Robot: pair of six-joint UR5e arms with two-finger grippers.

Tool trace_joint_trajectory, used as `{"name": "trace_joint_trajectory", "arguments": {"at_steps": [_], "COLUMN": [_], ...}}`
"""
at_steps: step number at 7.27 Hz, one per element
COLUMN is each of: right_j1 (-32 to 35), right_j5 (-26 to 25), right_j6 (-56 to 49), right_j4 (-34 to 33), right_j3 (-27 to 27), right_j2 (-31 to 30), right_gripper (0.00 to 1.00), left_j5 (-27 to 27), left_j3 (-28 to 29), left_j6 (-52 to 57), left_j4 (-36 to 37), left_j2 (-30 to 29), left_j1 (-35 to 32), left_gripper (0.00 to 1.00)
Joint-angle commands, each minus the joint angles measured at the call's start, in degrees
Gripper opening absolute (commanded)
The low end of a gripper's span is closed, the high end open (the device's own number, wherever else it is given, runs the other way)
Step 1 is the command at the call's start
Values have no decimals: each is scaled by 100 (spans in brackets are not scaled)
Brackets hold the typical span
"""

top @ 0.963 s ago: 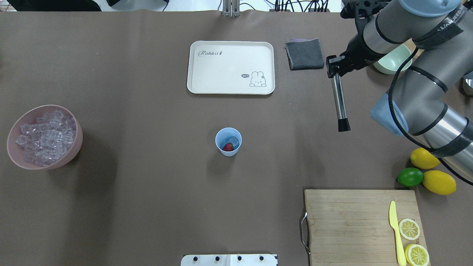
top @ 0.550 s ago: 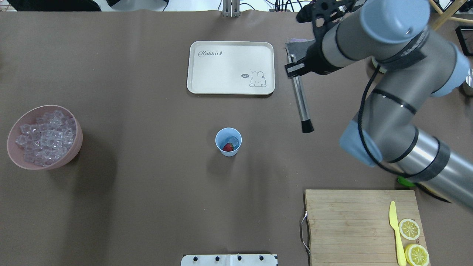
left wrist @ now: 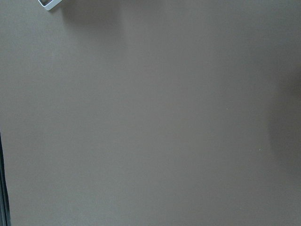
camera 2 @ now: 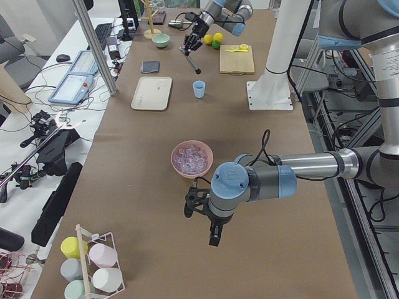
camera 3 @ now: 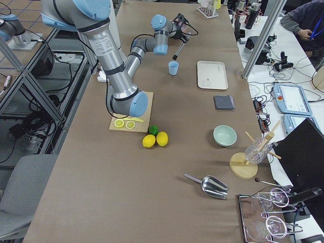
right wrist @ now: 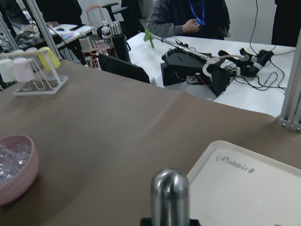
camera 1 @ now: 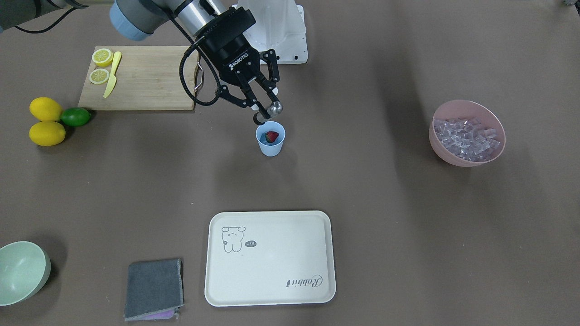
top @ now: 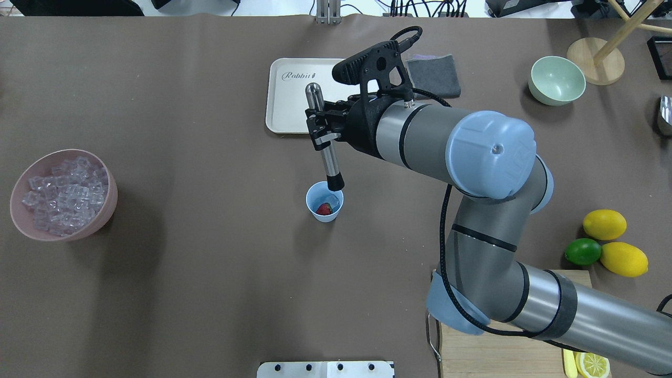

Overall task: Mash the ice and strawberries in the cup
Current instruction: 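Lift the muddler with the right gripper and carry it over the cup, then press the muddler down into the cup repeatedly with the right gripper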

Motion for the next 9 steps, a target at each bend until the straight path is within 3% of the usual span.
{"name": "trace_joint_trajectory", "arguments": {"at_steps": [1,5,9], "right_j1": [-223,-591,-1013], "right_j5": [-331,-1085,-1525], "right_j6": [-43,-394,-500], "right_j4": [1505,2827,3066], "right_j3": [-345,-1268,-1402], "right_j2": [-171,-434,-654], "right_gripper": [0,0,0], "left_j5": [-12,-29,-12], "left_j3": [162,163,163], "left_j6": [-3,-3,-3], "left_j4": [-12,-4,-4], "left_j2": [-4,-22,-13], "left_j1": [5,5,5], "left_gripper": [98,98,98]}}
